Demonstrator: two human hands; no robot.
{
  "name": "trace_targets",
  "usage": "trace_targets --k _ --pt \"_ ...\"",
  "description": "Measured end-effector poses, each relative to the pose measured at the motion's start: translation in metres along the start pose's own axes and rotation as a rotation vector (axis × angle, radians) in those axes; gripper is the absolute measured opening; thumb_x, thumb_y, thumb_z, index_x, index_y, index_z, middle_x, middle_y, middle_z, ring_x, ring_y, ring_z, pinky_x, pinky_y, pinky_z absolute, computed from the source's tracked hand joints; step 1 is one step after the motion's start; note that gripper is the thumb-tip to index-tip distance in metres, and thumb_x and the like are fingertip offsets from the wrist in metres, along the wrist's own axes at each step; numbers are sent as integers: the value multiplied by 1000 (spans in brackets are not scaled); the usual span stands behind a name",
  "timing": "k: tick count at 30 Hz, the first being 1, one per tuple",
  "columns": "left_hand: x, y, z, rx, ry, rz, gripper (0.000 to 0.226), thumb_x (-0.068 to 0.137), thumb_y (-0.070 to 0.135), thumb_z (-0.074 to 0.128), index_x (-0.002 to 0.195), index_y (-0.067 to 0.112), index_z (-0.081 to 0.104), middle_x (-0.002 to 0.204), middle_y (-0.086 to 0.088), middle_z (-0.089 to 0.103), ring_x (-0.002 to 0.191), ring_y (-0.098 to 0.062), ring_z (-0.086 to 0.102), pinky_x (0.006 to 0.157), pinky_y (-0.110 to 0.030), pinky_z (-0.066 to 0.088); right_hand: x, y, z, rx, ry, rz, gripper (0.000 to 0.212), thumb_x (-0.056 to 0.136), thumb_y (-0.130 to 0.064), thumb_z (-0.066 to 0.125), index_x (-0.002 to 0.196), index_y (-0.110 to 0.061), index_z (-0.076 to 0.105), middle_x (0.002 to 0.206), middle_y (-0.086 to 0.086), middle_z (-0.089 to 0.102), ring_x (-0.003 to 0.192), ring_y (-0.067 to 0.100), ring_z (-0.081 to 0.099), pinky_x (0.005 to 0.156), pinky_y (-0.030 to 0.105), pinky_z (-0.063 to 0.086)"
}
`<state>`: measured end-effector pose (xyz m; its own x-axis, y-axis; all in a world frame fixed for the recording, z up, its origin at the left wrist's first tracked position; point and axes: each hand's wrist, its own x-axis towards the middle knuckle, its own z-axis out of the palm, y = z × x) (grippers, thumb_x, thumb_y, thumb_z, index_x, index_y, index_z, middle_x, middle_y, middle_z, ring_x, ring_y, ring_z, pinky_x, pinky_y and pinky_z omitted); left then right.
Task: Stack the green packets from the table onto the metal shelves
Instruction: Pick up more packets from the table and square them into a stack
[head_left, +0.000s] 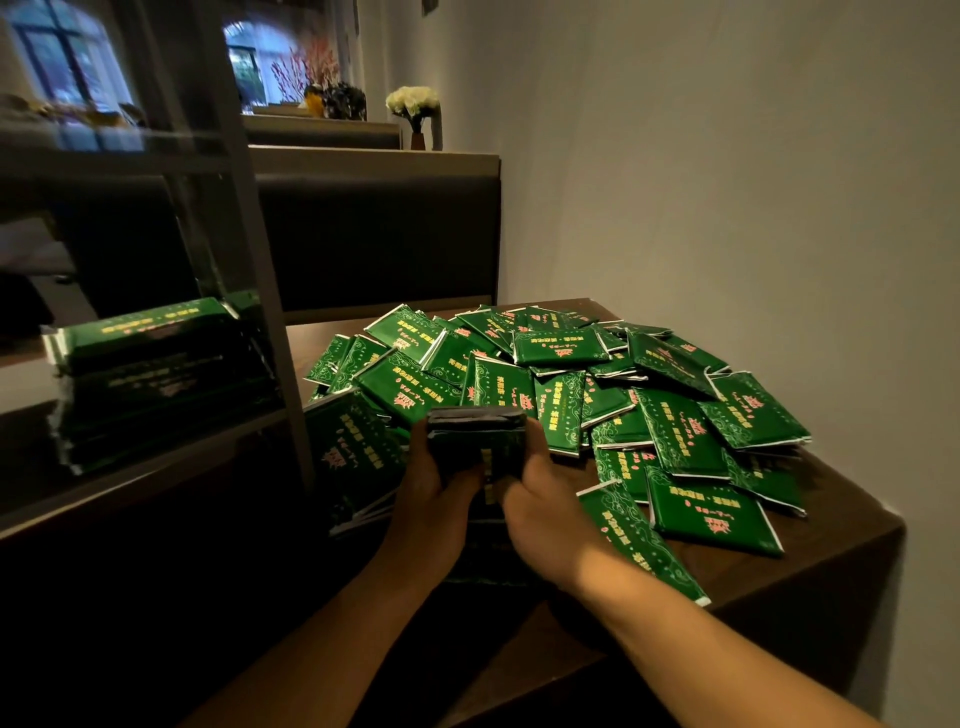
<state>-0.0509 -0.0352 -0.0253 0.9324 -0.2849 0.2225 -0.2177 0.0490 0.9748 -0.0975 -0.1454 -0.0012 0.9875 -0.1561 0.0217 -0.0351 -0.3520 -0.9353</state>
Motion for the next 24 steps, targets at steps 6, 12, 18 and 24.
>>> trace_targets --k 6,12,18,24 --pt "2 11 -6 -70 150 -15 37 89 18 63 112 40 45 104 18 61 89 15 59 70 -11 48 4 -8 -8 61 107 11 30 98 -34 53 126 -38 44 117 -13 59 102 1 57 72 18 43" --pt "2 27 -6 -367 288 -176 41 88 20 63 128 20 52 106 -2 68 96 -19 68 75 -36 54 -4 -22 -5 164 125 47 43 101 -35 46 139 -42 27 129 -3 55 99 11 58 71 23 43" --pt "-22 65 -3 -490 342 -242 20 92 26 56 111 23 60 94 3 74 81 -10 70 69 -31 46 -17 -41 8 357 123 -144 57 100 -16 50 131 -57 26 149 0 35 121 31 54 92 44 54" --pt "-49 103 -32 -488 482 -236 7 92 28 58 90 31 64 79 7 71 83 -11 65 70 -29 47 -20 -71 28 428 -24 -220 25 98 -13 54 110 -36 56 117 -3 60 96 16 68 82 38 60"
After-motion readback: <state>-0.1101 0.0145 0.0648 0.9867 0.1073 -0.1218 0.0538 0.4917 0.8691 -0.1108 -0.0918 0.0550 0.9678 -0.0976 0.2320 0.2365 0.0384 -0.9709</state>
